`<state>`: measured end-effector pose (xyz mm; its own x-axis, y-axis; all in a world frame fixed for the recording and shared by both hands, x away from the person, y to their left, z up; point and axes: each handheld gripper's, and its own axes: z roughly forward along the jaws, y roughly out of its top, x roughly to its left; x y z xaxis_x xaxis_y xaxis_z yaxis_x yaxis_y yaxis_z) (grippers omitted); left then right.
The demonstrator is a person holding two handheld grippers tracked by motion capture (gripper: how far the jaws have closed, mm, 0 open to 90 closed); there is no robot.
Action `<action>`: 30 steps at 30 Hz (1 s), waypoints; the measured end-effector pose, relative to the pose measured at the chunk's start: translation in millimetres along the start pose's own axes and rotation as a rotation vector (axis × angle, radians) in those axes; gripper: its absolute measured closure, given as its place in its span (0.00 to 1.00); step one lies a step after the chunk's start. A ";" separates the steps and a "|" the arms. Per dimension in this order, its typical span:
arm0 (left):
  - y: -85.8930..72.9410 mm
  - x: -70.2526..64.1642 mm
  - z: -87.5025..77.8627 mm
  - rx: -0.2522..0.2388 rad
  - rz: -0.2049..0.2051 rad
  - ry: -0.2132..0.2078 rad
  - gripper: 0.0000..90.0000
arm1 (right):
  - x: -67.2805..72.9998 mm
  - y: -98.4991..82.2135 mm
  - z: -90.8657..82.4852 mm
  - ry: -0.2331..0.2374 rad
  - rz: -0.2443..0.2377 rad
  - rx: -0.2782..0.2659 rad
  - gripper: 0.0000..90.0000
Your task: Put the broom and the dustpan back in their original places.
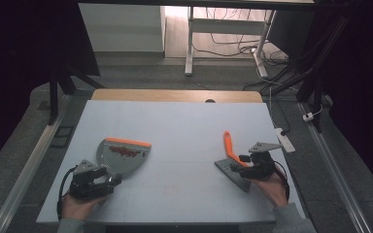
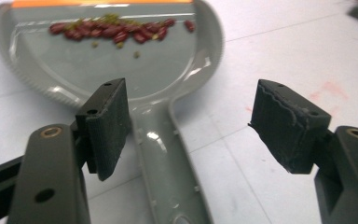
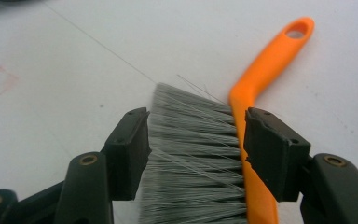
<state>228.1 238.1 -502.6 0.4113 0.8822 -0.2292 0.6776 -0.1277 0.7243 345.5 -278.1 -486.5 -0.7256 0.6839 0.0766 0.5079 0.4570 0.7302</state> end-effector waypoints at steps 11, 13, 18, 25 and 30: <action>0.8 -2.9 5.8 0.014 0.073 -0.100 0.32 | 17.0 -15.4 -12.9 0.032 -0.084 -0.048 0.47; 0.6 -3.5 6.2 0.019 0.079 -0.117 0.32 | 18.8 -18.6 -15.1 0.043 -0.090 -0.058 0.47; 0.6 -7.1 9.9 0.037 0.094 -0.136 0.32 | 22.1 -23.0 -19.3 0.059 -0.117 -0.084 0.47; 0.1 -8.8 12.4 0.048 0.098 -0.142 0.32 | 19.5 -24.8 -17.1 0.049 -0.118 -0.076 0.47; -0.1 -7.8 12.0 0.047 0.096 -0.145 0.32 | 19.8 -24.2 -18.1 0.053 -0.123 -0.086 0.47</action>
<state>232.2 225.7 -508.6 0.5568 0.7907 -0.2543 0.6575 -0.2324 0.7168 310.4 -285.9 -490.4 -0.8042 0.5941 0.0171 0.3739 0.4833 0.7916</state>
